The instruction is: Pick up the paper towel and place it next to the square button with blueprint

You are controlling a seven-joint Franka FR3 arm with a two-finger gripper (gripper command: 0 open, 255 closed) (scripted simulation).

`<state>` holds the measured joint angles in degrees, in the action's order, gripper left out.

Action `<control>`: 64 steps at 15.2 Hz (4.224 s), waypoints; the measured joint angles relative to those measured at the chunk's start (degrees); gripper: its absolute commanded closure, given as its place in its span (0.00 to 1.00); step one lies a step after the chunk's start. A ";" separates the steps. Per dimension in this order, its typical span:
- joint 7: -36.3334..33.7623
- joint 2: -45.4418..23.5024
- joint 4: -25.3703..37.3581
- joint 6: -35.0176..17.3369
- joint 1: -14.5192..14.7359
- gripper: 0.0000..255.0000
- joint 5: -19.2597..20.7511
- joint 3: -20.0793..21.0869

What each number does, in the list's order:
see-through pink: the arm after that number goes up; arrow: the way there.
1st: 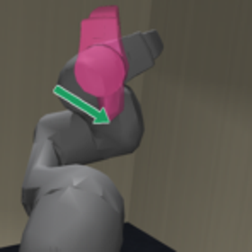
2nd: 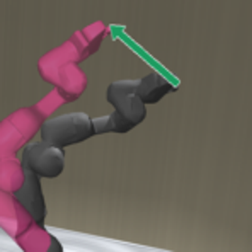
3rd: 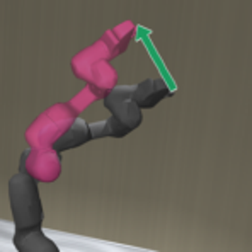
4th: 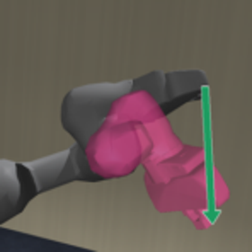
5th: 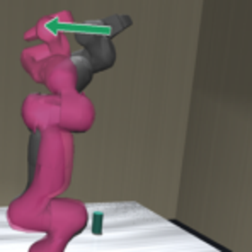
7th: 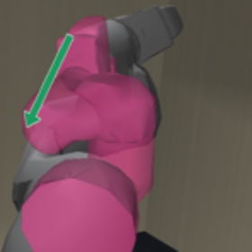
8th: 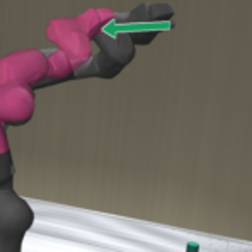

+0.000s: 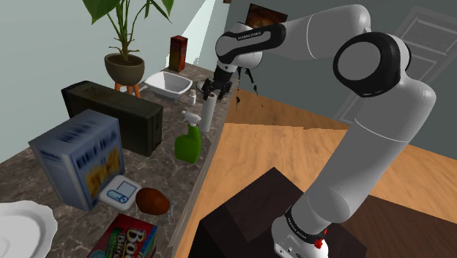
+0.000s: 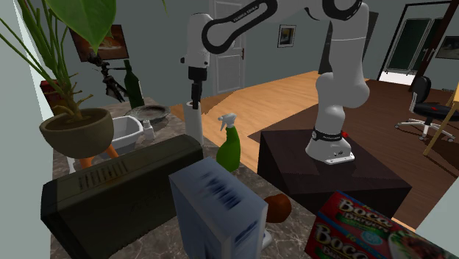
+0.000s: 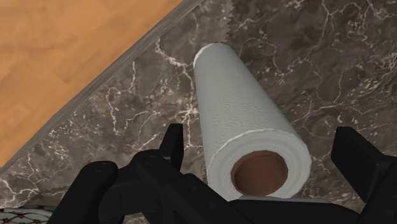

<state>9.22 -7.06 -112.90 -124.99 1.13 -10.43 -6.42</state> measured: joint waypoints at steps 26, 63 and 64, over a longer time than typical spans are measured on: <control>-1.20 2.05 4.21 6.11 -0.02 1.00 0.91 -0.15; -4.76 -0.42 36.15 35.41 -0.72 1.00 1.64 -0.64; -4.82 -0.56 37.05 36.19 -0.76 1.00 1.61 -0.66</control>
<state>4.40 -7.62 -75.84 -88.80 0.37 -8.82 -7.08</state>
